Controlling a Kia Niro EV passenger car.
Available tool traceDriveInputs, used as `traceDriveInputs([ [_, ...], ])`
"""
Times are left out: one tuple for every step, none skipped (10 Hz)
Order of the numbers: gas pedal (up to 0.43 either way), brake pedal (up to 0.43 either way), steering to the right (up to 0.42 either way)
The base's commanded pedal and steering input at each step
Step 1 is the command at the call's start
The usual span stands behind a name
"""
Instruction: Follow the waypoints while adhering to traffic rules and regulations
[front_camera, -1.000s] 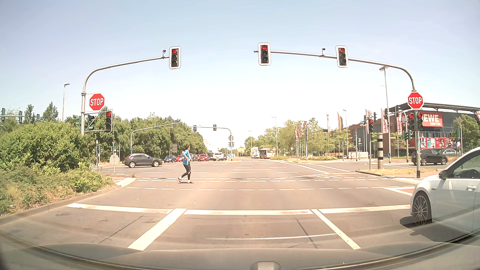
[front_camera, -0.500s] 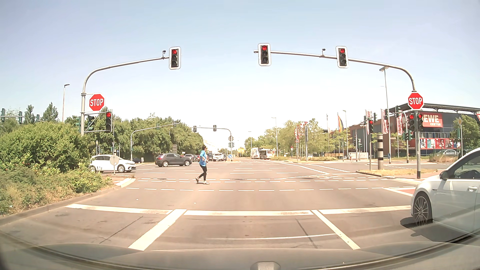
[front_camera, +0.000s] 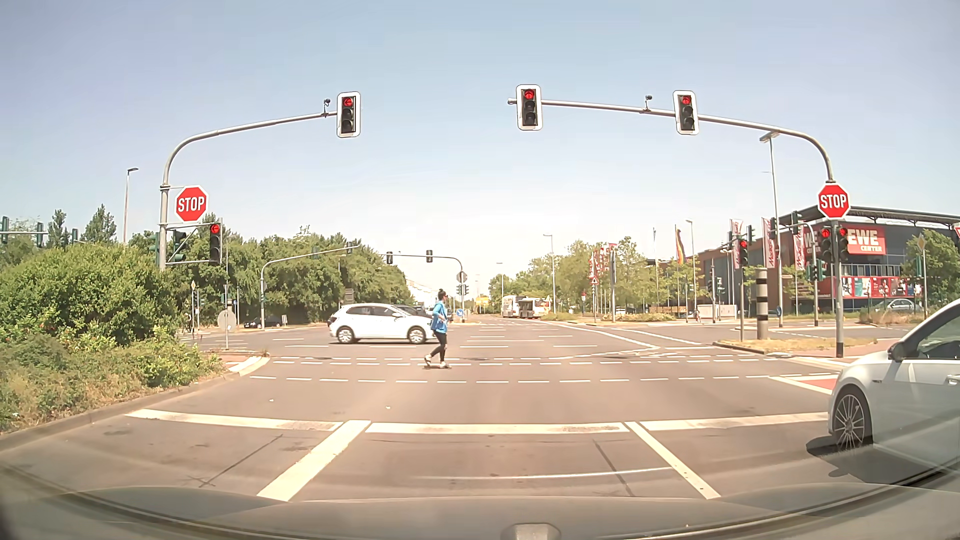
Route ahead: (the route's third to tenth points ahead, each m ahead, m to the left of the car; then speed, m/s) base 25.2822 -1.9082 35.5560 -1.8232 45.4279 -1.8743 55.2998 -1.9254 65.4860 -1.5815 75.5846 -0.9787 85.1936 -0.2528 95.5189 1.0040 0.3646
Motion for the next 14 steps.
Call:
traceDriveInputs([
  [0.0,0.0,-0.003],
  [0.0,0.0,-0.003],
  [0.0,0.0,-0.003],
  [0.0,0.0,-0.003],
  [0.0,0.0,-0.003],
  [0.0,0.0,-0.003],
  [0.0,0.0,-0.003],
  [0.0,0.0,-0.003],
  [0.0,0.0,-0.003],
  [0.0,0.0,-0.005],
  [0.0,0.0,-0.006],
  [0.0,0.0,-0.006],
  [0.0,0.0,-0.006],
  [0.0,0.0,-0.006],
])
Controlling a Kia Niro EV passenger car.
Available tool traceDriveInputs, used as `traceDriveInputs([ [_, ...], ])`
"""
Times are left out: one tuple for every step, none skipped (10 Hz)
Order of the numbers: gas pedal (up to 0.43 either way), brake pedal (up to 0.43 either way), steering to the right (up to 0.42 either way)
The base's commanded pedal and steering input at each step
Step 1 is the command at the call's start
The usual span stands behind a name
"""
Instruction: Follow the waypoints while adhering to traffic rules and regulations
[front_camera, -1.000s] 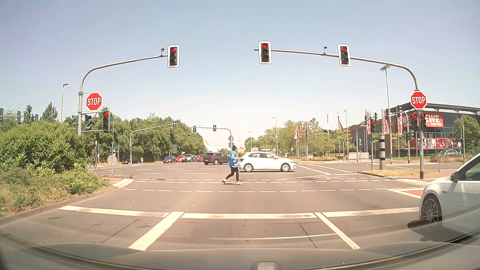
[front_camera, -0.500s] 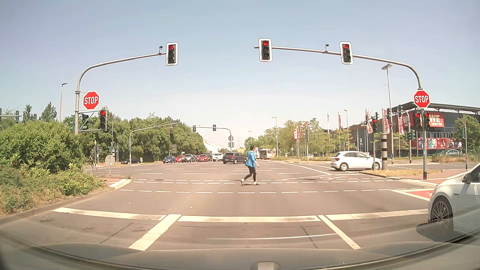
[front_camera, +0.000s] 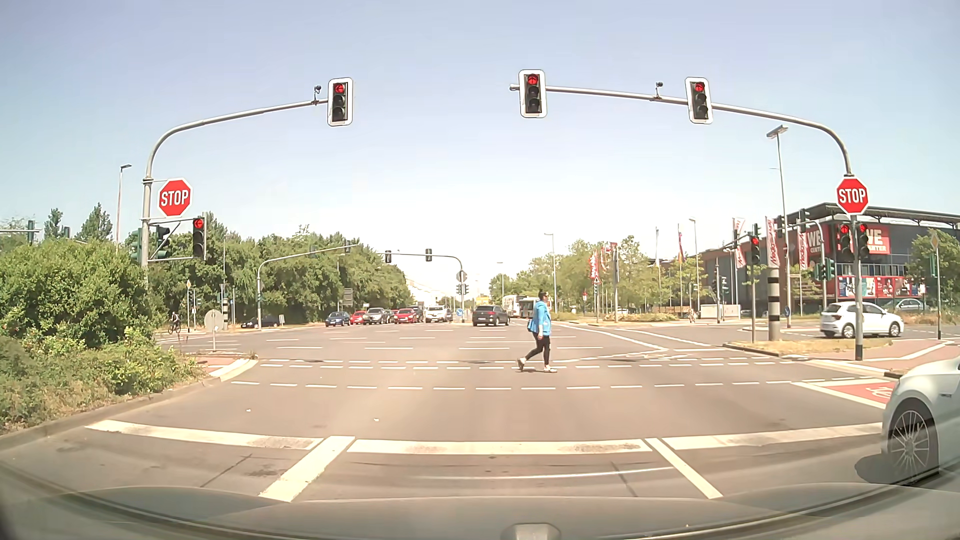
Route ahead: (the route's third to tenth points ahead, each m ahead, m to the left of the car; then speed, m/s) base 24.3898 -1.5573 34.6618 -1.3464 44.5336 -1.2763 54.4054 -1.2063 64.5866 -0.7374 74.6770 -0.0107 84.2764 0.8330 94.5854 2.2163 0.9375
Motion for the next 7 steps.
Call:
traceDriveInputs([
  [0.0,0.0,-0.006],
  [0.0,0.0,-0.006],
  [0.0,0.0,-0.006],
  [0.0,0.0,-0.006],
  [0.0,0.0,-0.006],
  [0.0,0.0,-0.006],
  [0.0,0.0,-0.006],
])
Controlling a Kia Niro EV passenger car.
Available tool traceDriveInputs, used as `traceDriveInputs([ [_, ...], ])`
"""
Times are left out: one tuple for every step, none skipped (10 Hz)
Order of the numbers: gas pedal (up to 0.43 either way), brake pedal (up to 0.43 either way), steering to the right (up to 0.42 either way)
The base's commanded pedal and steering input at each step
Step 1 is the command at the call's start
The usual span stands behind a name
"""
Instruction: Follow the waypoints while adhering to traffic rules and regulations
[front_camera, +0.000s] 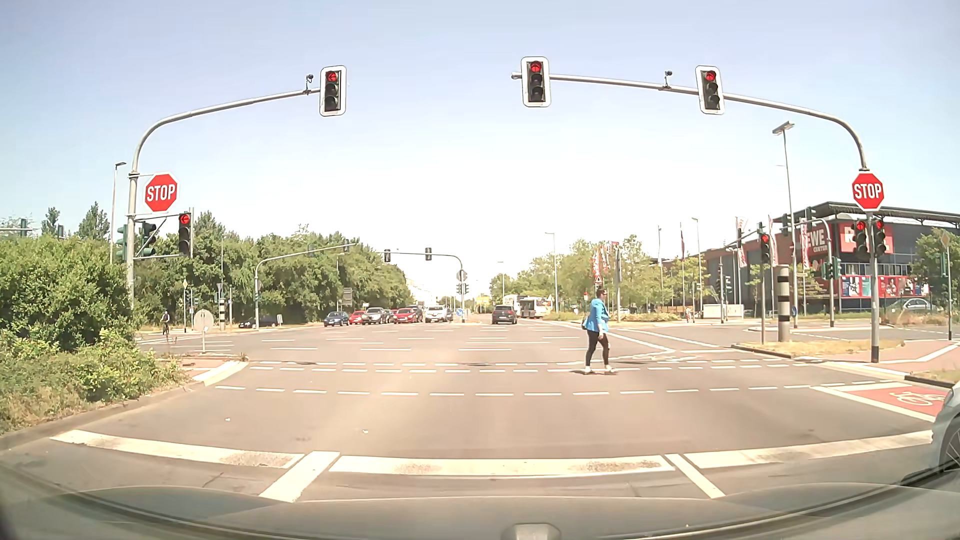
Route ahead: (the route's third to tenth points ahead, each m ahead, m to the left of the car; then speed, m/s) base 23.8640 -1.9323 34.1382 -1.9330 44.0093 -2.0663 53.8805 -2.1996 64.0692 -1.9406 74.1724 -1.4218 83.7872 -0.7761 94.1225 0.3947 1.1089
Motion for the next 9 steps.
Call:
traceDriveInputs([
  [0.0,0.0,-0.006],
  [0.0,0.0,-0.006],
  [0.0,0.006,-0.006],
  [0.0,0.037,-0.006],
  [0.0,0.079,-0.006],
  [0.0,0.134,-0.006],
  [0.0,0.183,-0.006],
  [0.0,0.226,-0.005],
  [0.0,0.238,-0.006],
])
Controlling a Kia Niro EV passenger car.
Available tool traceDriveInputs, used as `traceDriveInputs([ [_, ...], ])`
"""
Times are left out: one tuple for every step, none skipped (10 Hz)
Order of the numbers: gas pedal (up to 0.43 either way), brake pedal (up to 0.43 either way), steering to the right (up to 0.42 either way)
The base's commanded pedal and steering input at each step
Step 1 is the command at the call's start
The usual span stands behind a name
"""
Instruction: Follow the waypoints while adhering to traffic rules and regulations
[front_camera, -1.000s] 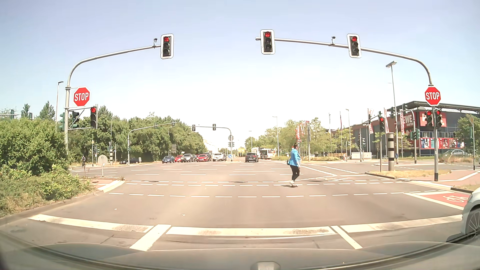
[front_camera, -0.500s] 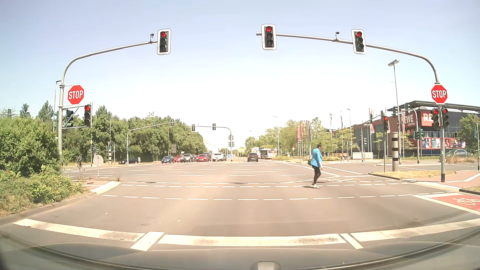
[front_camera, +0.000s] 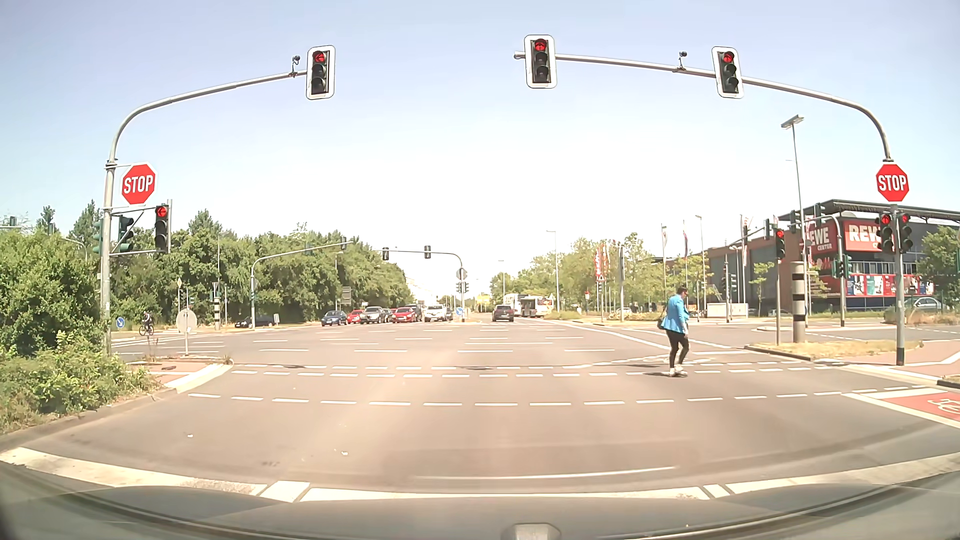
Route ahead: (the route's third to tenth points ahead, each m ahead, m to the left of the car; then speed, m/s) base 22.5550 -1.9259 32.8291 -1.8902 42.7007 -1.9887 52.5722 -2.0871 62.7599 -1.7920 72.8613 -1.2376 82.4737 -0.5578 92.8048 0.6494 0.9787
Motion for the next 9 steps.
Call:
traceDriveInputs([
  [0.0,0.25,-0.005],
  [0.0,0.256,-0.005],
  [0.0,0.262,-0.004],
  [0.0,0.268,-0.004],
  [0.0,0.274,-0.004],
  [0.0,0.274,-0.004],
  [0.0,0.274,-0.004],
  [0.0,0.274,-0.004],
  [0.0,0.274,-0.005],
])
